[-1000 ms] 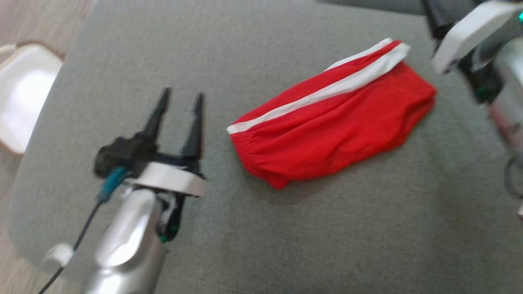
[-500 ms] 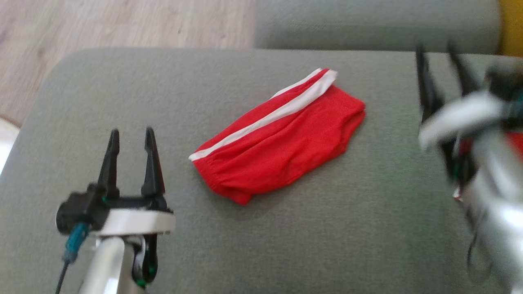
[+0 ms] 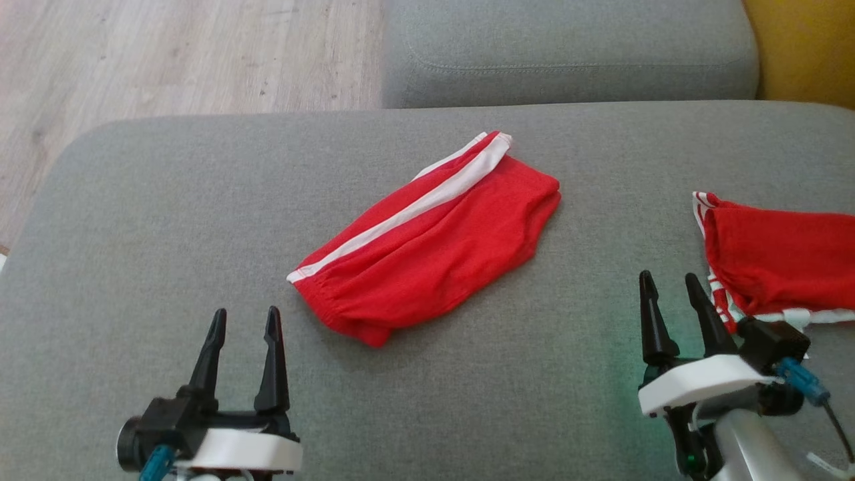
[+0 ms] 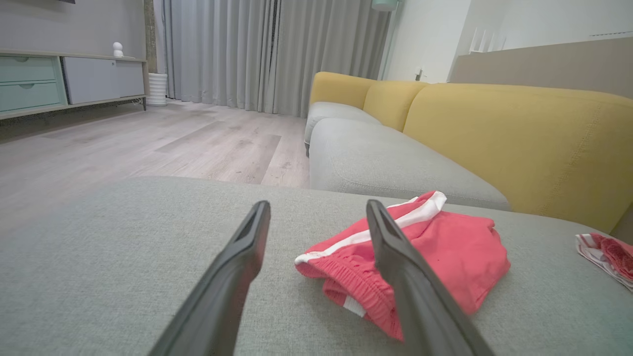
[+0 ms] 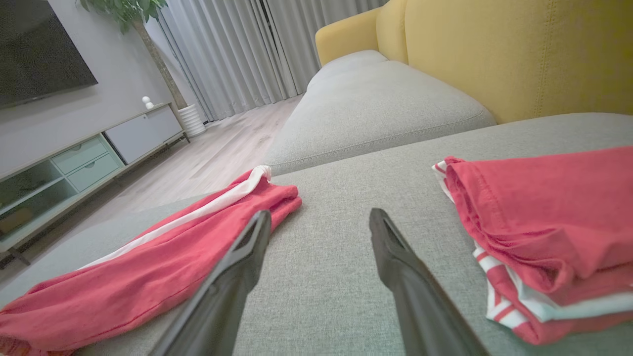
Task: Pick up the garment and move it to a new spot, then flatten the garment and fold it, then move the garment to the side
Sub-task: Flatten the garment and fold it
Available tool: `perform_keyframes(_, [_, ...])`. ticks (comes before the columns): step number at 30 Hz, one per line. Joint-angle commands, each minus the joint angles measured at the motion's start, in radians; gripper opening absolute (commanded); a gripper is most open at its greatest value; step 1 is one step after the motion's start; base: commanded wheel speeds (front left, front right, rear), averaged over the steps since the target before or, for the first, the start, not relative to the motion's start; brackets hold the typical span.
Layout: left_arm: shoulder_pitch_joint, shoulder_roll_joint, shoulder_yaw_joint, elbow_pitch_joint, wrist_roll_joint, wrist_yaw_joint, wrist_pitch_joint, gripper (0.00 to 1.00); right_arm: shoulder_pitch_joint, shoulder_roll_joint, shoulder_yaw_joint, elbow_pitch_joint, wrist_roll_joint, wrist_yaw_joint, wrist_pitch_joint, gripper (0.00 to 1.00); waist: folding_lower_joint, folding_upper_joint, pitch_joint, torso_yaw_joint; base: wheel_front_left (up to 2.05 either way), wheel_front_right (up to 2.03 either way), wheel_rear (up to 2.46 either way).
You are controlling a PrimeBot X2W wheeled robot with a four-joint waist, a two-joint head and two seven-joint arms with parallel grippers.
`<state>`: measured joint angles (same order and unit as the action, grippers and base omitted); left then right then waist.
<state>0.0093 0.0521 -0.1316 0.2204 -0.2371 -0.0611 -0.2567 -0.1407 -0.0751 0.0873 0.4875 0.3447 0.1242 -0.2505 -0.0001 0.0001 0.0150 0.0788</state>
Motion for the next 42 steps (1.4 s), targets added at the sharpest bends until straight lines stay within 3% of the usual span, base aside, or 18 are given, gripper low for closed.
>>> perform_keyframes(1, [-0.037,-0.001,0.026,-0.040,0.003,-0.001,-0.005,1.00,-0.036,0.006,0.014,-0.047,-0.013,0.007,-0.001,1.00,0.0001,-0.0001,0.007,0.005,0.00,0.00,0.00])
perform_keyframes(8, [-0.079,-0.002,-0.006,-0.039,0.001,-0.010,-0.005,1.00,-0.077,0.017,-0.009,-0.076,-0.013,0.007,0.084,1.00,0.0001,-0.0001,0.062,0.040,0.00,0.00,0.00])
perform_keyframes(15, [-0.125,-0.002,-0.047,-0.022,-0.013,-0.014,-0.005,1.00,-0.194,0.024,-0.035,-0.014,0.159,0.007,0.232,1.00,0.0001,-0.0001,0.137,0.093,0.00,0.00,0.00])
perform_keyframes(20, [-0.157,-0.002,-0.087,-0.009,-0.030,-0.013,-0.005,1.00,-0.317,0.024,-0.068,0.125,0.315,0.007,0.329,1.00,0.0001,-0.0001,0.182,0.156,0.00,0.00,0.00])
perform_keyframes(26, [-0.184,-0.002,-0.136,0.002,-0.042,-0.006,-0.005,1.00,-0.458,0.025,-0.126,0.339,0.419,0.007,0.395,1.00,0.0001,-0.0001,0.213,0.232,0.00,0.00,0.00])
perform_keyframes(42, [-0.205,-0.002,-0.195,-0.005,-0.076,0.018,-0.005,1.00,-0.678,0.004,-0.195,0.711,0.328,0.007,0.418,1.00,0.0001,-0.0001,0.253,0.343,0.00,0.00,0.00])
